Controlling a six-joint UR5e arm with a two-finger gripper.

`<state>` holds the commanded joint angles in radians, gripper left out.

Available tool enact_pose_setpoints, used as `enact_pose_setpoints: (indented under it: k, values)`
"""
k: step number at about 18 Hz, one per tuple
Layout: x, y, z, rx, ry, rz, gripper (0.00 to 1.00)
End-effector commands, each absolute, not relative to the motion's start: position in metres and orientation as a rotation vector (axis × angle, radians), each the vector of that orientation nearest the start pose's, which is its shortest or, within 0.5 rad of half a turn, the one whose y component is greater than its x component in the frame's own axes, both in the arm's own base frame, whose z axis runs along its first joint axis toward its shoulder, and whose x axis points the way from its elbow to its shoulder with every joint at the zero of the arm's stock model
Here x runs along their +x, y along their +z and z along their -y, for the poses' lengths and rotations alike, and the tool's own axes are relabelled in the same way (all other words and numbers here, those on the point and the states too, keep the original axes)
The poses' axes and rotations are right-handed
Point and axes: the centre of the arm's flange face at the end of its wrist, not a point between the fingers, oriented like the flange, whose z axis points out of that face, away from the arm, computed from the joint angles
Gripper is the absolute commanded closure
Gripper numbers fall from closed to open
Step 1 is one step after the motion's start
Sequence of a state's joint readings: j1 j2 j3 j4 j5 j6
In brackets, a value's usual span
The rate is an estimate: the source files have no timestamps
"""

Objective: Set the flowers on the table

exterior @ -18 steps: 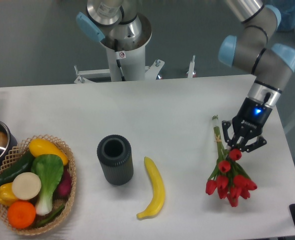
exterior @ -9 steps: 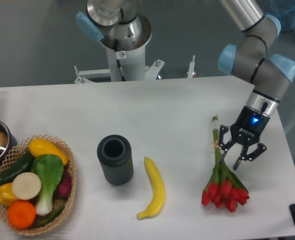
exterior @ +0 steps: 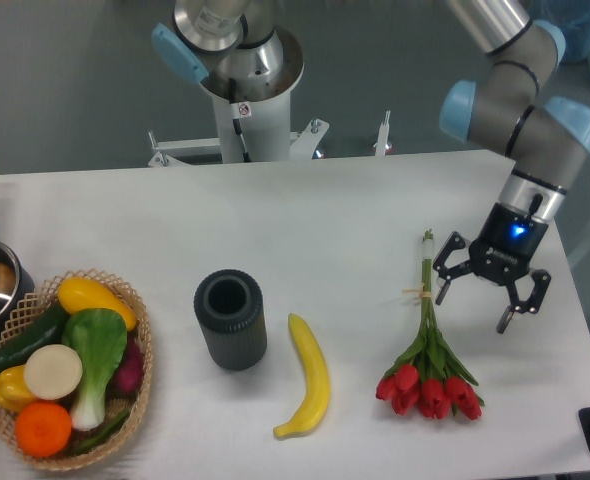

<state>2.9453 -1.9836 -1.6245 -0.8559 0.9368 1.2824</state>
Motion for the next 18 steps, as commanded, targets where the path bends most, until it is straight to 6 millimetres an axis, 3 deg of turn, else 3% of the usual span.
enact_pose_setpoints:
  k: [2,3,8,14,18]
  values:
    - [-0.582,0.336,-0.309,-2.499,0.14,0.026,0.0]
    - [-0.577,0.355,-0.305,-2.513,0.182,0.031,0.0]
    - [-0.568,0.407,-0.27,-2.674,0.408,0.068,0.0]
    - [-0.567,0.418,-0.252,-2.712,0.464,0.102,0.0]
    - [-0.565,0.421,-0.254,-2.71,0.469,0.096,0.0]
